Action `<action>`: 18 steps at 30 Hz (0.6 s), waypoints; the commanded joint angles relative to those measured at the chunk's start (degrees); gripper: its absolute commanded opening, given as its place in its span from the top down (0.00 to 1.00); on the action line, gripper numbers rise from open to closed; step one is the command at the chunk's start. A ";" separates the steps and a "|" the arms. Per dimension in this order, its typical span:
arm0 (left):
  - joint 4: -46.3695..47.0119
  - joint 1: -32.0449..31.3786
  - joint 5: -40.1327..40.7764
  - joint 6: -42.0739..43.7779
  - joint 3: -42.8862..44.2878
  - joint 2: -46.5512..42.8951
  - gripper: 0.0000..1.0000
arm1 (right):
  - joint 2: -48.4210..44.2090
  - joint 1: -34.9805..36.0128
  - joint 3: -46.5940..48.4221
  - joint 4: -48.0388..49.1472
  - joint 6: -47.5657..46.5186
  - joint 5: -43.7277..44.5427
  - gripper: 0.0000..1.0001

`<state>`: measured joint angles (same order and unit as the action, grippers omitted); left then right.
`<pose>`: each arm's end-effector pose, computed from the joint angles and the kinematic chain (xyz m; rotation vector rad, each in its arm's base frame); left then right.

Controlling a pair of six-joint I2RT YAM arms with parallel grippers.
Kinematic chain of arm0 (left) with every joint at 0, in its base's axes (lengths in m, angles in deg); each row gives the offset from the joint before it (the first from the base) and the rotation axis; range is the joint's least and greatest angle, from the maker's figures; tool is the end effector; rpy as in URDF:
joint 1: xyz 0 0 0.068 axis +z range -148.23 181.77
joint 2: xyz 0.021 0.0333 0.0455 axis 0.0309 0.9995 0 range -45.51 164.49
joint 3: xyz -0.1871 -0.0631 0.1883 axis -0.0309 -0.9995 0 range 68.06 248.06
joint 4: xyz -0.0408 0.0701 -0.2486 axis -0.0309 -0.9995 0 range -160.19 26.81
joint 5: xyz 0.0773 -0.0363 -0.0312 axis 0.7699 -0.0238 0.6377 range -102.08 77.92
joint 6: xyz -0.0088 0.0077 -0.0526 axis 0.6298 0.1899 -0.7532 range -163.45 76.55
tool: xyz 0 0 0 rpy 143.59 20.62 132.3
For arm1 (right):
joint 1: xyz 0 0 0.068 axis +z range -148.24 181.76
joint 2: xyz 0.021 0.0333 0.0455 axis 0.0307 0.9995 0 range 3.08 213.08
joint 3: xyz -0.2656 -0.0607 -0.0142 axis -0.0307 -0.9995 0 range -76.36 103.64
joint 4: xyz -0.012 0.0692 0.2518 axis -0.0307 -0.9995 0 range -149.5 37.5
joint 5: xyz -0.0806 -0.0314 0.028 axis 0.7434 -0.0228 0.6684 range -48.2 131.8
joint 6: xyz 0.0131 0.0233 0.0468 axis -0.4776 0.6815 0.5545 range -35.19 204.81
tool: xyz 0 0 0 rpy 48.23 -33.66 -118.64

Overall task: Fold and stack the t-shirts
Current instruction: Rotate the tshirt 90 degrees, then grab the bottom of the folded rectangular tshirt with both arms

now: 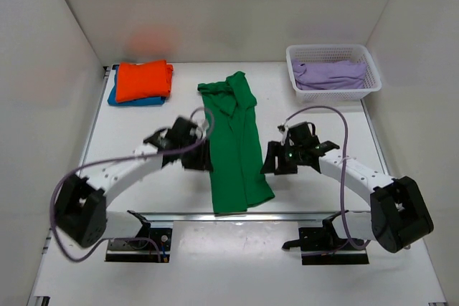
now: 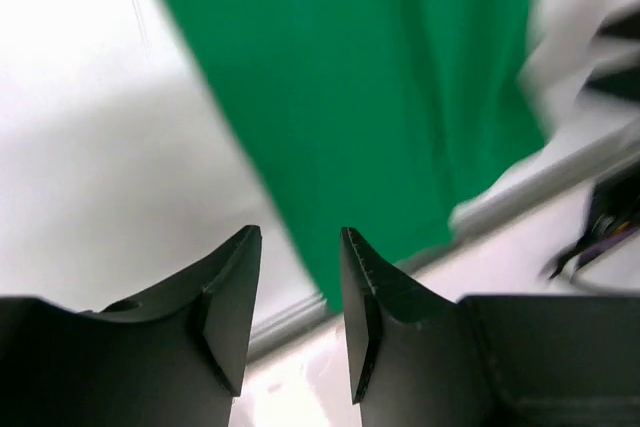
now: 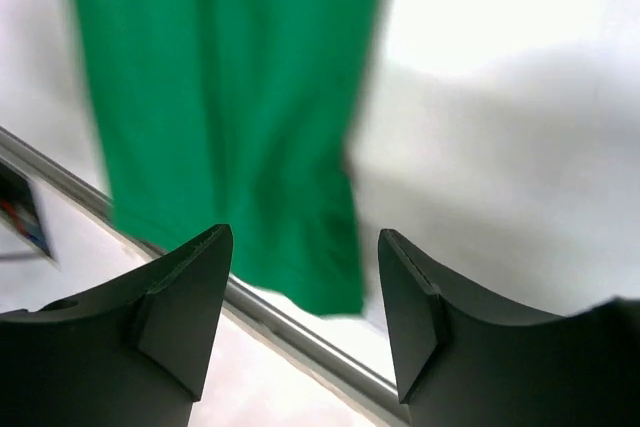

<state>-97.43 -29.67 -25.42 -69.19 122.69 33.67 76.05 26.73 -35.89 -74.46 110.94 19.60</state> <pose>0.2298 -0.1502 0.2327 0.2224 2.6938 -0.6387 0.2152 0.1151 0.1979 -0.1383 2.6262 0.8274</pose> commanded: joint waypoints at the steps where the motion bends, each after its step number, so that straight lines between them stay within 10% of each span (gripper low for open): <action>1: 8.03 -4.49 0.87 -9.22 -15.47 -10.68 0.52 | -1.34 0.51 -5.03 -1.96 -3.02 -1.80 0.42; 18: 21.49 -19.00 1.30 -24.00 -27.39 -10.01 0.47 | -3.71 4.56 -16.56 5.52 3.84 -2.50 0.51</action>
<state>-79.05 -46.33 -24.77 -90.65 95.52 21.80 71.63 30.03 -50.14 -68.73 113.73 15.78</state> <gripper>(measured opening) 0.530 0.504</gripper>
